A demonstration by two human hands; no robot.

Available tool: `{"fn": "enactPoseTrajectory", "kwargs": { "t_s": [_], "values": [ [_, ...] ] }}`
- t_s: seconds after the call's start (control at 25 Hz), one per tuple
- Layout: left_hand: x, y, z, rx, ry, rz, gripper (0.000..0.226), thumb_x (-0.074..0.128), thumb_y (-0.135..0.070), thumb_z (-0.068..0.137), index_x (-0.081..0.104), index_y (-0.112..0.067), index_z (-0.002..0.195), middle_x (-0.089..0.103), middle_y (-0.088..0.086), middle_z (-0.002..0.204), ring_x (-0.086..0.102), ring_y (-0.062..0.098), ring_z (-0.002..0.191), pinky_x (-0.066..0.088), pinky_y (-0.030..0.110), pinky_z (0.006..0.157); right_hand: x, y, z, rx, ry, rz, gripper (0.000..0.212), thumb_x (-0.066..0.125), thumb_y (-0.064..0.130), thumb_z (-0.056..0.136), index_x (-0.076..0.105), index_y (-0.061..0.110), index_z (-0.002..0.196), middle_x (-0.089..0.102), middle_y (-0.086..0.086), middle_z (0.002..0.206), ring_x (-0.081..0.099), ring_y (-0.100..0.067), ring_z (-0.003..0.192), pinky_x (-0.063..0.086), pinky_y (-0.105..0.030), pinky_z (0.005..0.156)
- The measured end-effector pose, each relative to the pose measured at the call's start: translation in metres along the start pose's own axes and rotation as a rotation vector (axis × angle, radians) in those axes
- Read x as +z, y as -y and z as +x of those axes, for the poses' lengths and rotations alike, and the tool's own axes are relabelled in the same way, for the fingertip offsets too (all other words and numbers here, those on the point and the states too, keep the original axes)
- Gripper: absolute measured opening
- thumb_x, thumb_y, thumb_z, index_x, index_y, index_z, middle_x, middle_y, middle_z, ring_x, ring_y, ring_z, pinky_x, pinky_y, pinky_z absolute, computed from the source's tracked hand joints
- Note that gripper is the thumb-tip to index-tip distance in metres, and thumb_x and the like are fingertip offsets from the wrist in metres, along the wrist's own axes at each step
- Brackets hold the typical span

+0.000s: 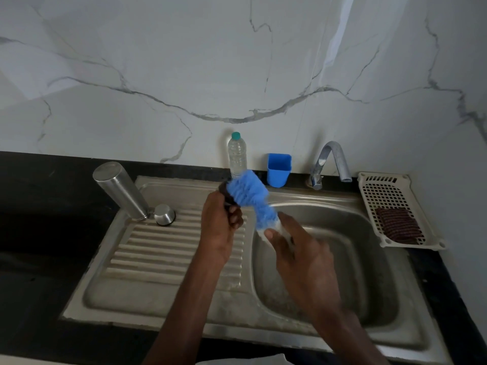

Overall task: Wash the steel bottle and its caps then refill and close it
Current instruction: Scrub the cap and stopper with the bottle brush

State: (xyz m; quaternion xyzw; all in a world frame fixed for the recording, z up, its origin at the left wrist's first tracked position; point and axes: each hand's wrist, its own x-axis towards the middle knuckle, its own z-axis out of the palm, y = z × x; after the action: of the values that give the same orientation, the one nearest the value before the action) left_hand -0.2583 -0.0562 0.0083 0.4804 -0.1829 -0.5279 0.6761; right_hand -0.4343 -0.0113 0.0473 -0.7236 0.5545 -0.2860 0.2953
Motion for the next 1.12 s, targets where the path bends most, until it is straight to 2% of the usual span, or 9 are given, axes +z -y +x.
{"fn": "enactPoseTrajectory", "kwargs": {
  "t_s": [0.16, 0.28, 0.4, 0.6, 0.72, 0.8, 0.92, 1.04, 1.12],
  "values": [
    [0.002, -0.008, 0.004, -0.151, 0.148, -0.268, 0.024, 0.057, -0.033, 0.091, 0.060, -0.012, 0.103, 0.040, -0.004, 0.060, 0.034, 0.006, 0.045, 0.028, 0.021, 0.043, 0.004, -0.025, 0.011, 0.214, -0.045, 0.338, 0.022, 0.060, 0.043, 0.100, 0.066, 0.039, 0.121, 0.071, 0.007, 0.075, 0.064, -0.006, 0.058, 0.048, -0.019, 0.050],
    [0.013, 0.000, -0.002, -0.196, 0.171, -0.286, 0.025, 0.050, -0.029, 0.100, 0.063, -0.011, 0.112, 0.039, -0.004, 0.060, 0.033, 0.006, 0.045, 0.029, 0.021, 0.044, -0.001, -0.009, 0.017, 0.138, -0.085, 0.409, 0.024, 0.061, 0.042, 0.100, 0.068, 0.034, 0.121, 0.069, 0.006, 0.070, 0.061, -0.003, 0.053, 0.046, -0.018, 0.047],
    [0.014, -0.002, -0.005, -0.203, 0.151, -0.333, 0.027, 0.047, -0.028, 0.104, 0.069, -0.015, 0.096, 0.040, -0.007, 0.057, 0.035, 0.005, 0.045, 0.033, 0.019, 0.043, 0.003, 0.001, 0.006, -0.001, -0.053, 0.289, 0.035, 0.057, 0.050, 0.099, 0.062, 0.040, 0.132, 0.070, 0.008, 0.074, 0.064, -0.008, 0.055, 0.049, -0.023, 0.046],
    [0.012, -0.006, -0.013, -0.219, 0.321, -0.341, 0.037, 0.041, -0.036, 0.107, 0.070, -0.014, 0.109, 0.035, -0.010, 0.057, 0.028, 0.003, 0.043, 0.022, 0.019, 0.043, -0.004, -0.003, 0.018, 0.140, 0.017, 0.493, 0.016, 0.060, 0.042, 0.101, 0.069, 0.038, 0.113, 0.065, -0.001, 0.062, 0.052, -0.019, 0.046, 0.041, -0.027, 0.040],
    [-0.002, -0.012, -0.012, -0.259, 0.366, -0.309, 0.040, 0.044, -0.042, 0.104, 0.076, -0.018, 0.098, 0.034, -0.010, 0.055, 0.029, 0.002, 0.041, 0.023, 0.017, 0.038, -0.027, 0.003, 0.017, 0.034, 0.109, 0.324, 0.015, 0.060, 0.041, 0.099, 0.064, 0.052, 0.108, 0.072, 0.021, 0.080, 0.067, -0.012, 0.065, 0.049, -0.020, 0.047],
    [-0.001, -0.014, -0.012, -0.257, 0.327, -0.249, 0.041, 0.044, -0.043, 0.103, 0.074, -0.023, 0.085, 0.031, -0.010, 0.052, 0.025, 0.002, 0.039, 0.021, 0.017, 0.035, -0.031, 0.006, 0.015, 0.013, 0.109, 0.269, 0.017, 0.060, 0.042, 0.099, 0.059, 0.058, 0.105, 0.069, 0.033, 0.082, 0.069, -0.003, 0.076, 0.054, -0.019, 0.055],
    [0.011, -0.008, -0.013, -0.260, 0.157, -0.207, 0.043, 0.047, -0.041, 0.106, 0.065, -0.025, 0.070, 0.032, -0.008, 0.050, 0.026, 0.005, 0.036, 0.025, 0.019, 0.031, -0.025, 0.004, 0.010, -0.018, 0.057, 0.227, 0.024, 0.058, 0.048, 0.099, 0.060, 0.055, 0.122, 0.073, 0.008, 0.078, 0.068, -0.016, 0.062, 0.053, -0.031, 0.048],
    [0.017, -0.005, -0.014, -0.225, -0.017, -0.209, 0.029, 0.063, -0.040, 0.097, 0.065, -0.020, 0.078, 0.056, -0.003, 0.058, 0.052, 0.010, 0.046, 0.046, 0.025, 0.046, -0.015, 0.005, -0.004, -0.108, 0.066, 0.080, 0.032, 0.055, 0.051, 0.099, 0.055, 0.053, 0.131, 0.064, 0.023, 0.068, 0.063, -0.004, 0.055, 0.045, -0.019, 0.050],
    [0.025, -0.004, -0.019, -0.212, -0.063, -0.055, 0.031, 0.063, -0.044, 0.098, 0.066, -0.018, 0.082, 0.063, -0.001, 0.065, 0.057, 0.013, 0.052, 0.046, 0.025, 0.047, -0.012, 0.008, -0.005, -0.148, -0.018, 0.002, 0.035, 0.054, 0.049, 0.101, 0.052, 0.047, 0.136, 0.059, 0.025, 0.066, 0.058, -0.004, 0.054, 0.038, -0.016, 0.049]
  ]
}}
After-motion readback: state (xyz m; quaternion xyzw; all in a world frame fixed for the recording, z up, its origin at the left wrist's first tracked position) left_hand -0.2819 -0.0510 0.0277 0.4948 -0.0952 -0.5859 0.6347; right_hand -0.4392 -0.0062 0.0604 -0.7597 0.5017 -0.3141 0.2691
